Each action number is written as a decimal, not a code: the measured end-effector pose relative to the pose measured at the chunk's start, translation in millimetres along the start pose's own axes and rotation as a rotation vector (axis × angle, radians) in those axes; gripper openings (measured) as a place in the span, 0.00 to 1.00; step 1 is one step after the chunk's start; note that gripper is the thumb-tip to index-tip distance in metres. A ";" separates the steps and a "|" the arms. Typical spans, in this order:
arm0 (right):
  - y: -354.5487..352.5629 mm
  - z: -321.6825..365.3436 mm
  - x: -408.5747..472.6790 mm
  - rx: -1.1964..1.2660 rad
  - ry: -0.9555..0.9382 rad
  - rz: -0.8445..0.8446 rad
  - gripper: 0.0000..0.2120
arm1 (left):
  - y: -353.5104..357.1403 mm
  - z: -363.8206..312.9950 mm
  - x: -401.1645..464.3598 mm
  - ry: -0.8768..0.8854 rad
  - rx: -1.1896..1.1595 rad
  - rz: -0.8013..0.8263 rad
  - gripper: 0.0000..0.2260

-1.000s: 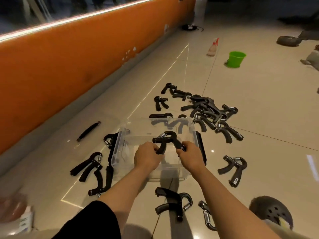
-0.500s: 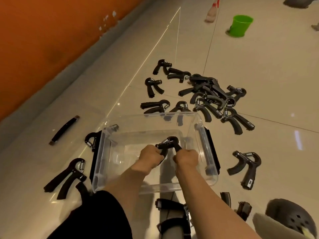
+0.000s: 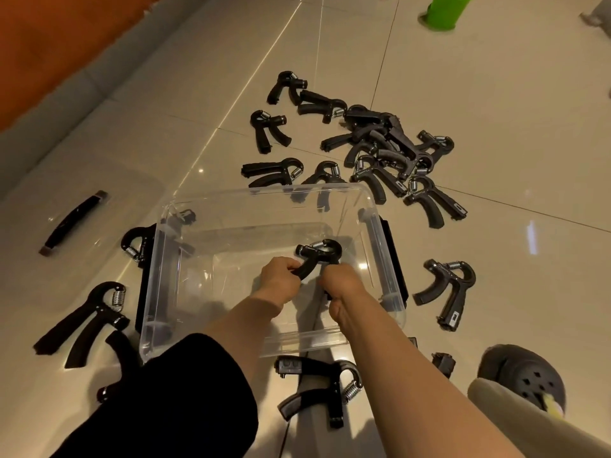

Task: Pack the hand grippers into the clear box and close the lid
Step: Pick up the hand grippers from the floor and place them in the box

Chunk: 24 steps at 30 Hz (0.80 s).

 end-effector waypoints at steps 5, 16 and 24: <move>3.9 -0.3 -3.6 -0.034 -0.035 0.013 0.14 | 6.3 9.3 -4.3 -0.011 -0.076 0.100 0.25; -25.6 57.5 -99.7 -0.391 -0.751 -0.205 0.19 | -47.7 -61.7 -84.3 0.336 0.118 -0.120 0.17; -70.6 -48.5 -167.8 -0.873 -1.144 -0.631 0.22 | 6.2 -67.7 -211.4 0.958 0.485 -0.419 0.17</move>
Point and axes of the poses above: each hand's wrist, its own x-axis towards the middle knuckle, its own y-axis out of the palm, z = x × y, the point moved 10 cm from there along x, towards the middle knuckle, and after that the axes turned 2 degrees about -x, right-handed, at the moved point
